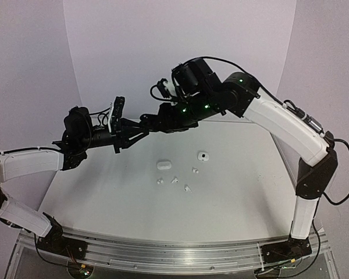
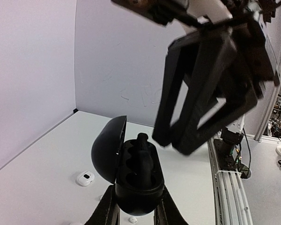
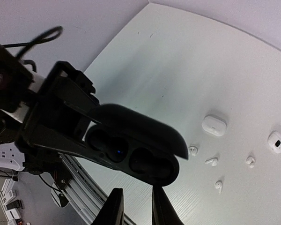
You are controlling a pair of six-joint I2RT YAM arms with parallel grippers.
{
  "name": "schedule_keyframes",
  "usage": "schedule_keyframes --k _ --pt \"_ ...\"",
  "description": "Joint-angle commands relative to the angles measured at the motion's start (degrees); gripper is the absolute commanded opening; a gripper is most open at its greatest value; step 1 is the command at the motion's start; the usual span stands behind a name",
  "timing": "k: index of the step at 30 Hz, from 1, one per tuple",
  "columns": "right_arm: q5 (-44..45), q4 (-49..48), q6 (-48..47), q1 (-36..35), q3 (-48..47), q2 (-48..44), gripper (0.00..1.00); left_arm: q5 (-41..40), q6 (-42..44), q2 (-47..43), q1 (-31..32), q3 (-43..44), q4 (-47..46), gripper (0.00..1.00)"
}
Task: Insert the wireless bluetooth earbuds into the charging case
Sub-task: Insert the left earbud into the left side groove of the charging case, then close the charging case with the earbuds.
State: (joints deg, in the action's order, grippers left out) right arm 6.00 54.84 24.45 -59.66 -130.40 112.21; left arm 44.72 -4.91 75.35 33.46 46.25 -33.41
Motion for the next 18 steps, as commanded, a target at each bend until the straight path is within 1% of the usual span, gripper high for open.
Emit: schedule_keyframes --k 1,6,10,12,15,16,18 --pt "-2.22 -10.03 -7.47 0.64 1.13 -8.62 0.24 6.52 -0.93 -0.65 0.14 2.67 -0.96 0.00" --pt "-2.92 -11.16 -7.54 0.61 4.22 -11.00 0.25 5.53 -1.86 -0.55 0.03 2.76 -0.91 0.00" --pt "1.27 -11.74 -5.43 0.68 6.86 -12.72 0.26 6.91 -0.32 -0.73 0.05 2.77 -0.39 0.00" --pt "5.84 -12.43 -3.62 0.93 6.95 -12.54 0.26 9.03 5.64 -0.85 0.08 2.75 1.60 0.00" --pt "11.04 -12.70 -1.33 1.05 5.78 -10.04 0.23 9.63 20.67 -0.84 0.12 2.51 5.07 0.00" --pt "12.03 -12.82 -0.77 1.06 5.36 -8.87 0.22 9.50 24.58 -0.92 0.12 2.50 5.88 0.00" --pt "11.81 -12.90 -0.08 1.08 4.41 -6.09 0.21 9.04 29.71 -1.14 0.11 2.64 6.52 0.00"
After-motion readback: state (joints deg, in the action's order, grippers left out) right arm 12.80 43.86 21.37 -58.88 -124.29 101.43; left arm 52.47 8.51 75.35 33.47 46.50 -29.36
